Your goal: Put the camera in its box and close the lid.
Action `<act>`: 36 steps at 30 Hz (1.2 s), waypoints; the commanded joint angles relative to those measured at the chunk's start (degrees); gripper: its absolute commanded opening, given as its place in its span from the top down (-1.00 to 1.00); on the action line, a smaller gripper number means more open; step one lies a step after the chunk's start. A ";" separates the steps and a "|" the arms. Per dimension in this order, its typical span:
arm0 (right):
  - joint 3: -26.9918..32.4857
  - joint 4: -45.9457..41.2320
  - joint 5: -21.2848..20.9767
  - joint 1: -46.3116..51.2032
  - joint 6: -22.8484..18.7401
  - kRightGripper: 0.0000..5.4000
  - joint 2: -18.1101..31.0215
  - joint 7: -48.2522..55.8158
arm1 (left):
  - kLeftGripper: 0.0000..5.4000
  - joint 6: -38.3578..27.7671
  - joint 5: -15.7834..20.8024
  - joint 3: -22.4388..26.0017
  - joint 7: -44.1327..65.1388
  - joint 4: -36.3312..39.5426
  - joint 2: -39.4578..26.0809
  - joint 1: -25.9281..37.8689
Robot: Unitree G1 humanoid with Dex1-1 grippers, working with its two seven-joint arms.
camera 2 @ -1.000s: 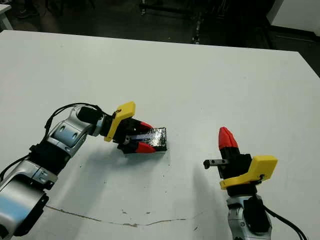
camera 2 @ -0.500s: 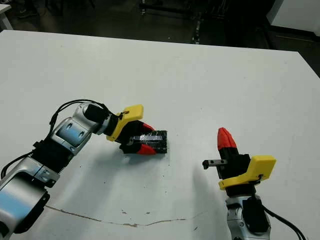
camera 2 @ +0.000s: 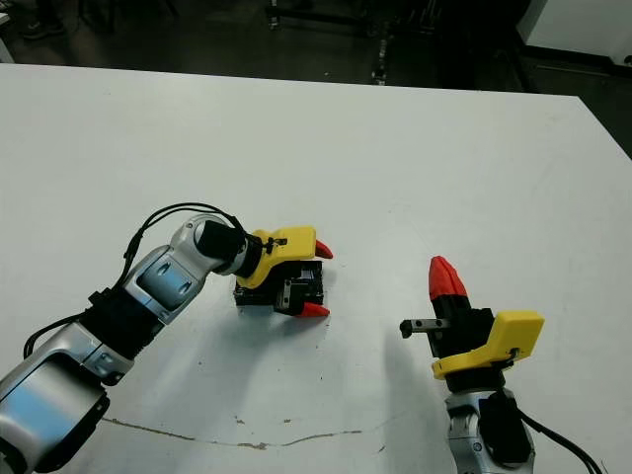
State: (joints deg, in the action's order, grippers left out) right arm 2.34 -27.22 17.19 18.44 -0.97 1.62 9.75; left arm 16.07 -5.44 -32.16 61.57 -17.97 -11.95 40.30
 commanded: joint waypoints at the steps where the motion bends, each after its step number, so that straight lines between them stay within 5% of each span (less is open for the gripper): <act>1: 0.44 0.39 -0.26 0.28 0.22 1.00 0.30 -0.18 | -0.99 1.97 -0.85 -3.03 0.38 -2.43 -0.34 -6.64; 9: 0.29 -0.13 -0.62 0.55 -0.61 1.00 0.38 -0.62 | -0.99 0.55 1.76 0.63 0.34 -0.69 -3.69 -9.60; 21: 0.15 0.00 -0.06 0.40 -0.54 1.00 0.47 -0.32 | -0.99 9.60 15.17 14.12 1.64 11.52 -13.16 -15.44; 36: -0.01 0.12 -1.15 -0.19 -0.58 1.00 0.43 -0.91 | -0.99 7.31 18.04 25.72 0.26 15.14 -26.27 -22.70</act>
State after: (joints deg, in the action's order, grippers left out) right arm 2.04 -27.26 16.23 18.28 -1.01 1.63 9.12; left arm 23.05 11.94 -7.93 62.31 -1.88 -37.23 18.67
